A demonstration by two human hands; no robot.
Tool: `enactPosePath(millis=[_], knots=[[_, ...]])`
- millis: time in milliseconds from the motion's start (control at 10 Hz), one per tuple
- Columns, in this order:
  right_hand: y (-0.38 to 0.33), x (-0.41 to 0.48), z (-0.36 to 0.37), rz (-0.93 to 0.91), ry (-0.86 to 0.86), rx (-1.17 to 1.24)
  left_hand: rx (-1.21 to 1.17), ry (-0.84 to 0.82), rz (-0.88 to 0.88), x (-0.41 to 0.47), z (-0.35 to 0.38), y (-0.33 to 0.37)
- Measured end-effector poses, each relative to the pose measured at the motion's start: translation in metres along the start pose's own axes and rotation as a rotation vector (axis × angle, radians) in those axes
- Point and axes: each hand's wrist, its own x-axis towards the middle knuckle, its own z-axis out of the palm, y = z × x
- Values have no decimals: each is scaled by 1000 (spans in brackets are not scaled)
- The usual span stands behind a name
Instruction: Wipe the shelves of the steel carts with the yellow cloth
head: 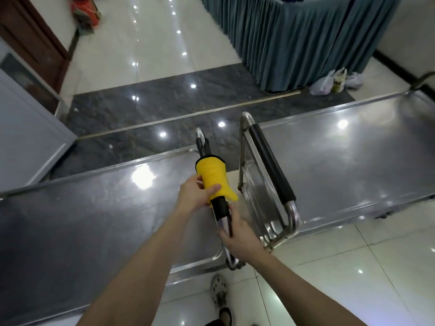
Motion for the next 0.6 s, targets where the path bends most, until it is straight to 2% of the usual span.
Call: enactPosePath(millis=[200, 400, 500, 600], knots=[[-11, 26, -18, 30, -47, -55, 63, 73, 9, 9, 6, 21], [-17, 8, -34, 21, -136, -160, 177, 63, 37, -20, 1, 21], [-18, -22, -56, -8, -80, -180, 180, 49, 24, -50, -10, 20], [-18, -52, -89, -64, 2, -50, 110, 53, 28, -75, -24, 22]])
